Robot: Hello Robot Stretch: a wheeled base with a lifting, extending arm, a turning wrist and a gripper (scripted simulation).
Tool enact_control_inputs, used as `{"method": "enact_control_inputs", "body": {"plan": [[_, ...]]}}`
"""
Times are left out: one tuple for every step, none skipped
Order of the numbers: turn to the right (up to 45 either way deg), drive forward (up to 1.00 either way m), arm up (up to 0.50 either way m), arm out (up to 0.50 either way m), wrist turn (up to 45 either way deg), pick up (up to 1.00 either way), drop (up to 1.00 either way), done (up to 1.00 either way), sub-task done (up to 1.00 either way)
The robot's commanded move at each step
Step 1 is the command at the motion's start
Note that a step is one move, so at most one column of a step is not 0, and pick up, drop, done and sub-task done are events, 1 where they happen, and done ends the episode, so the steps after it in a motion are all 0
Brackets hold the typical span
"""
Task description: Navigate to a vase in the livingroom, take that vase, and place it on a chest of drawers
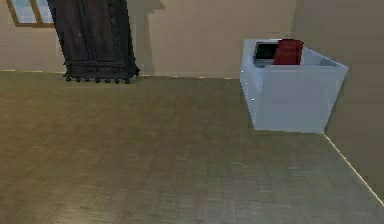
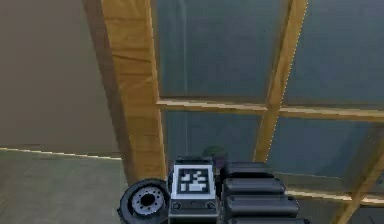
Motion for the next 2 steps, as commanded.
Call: {"method": "enact_control_inputs", "body": {"plan": [[-24.0, 0.00, 0.00, 0.00, 0.0, 0.00, 0.00, 0.00, 0.00], [0.0, 0.65, 0.00, 0.00, 0.0, 0.00, 0.00, 0.00, 0.00]]}}
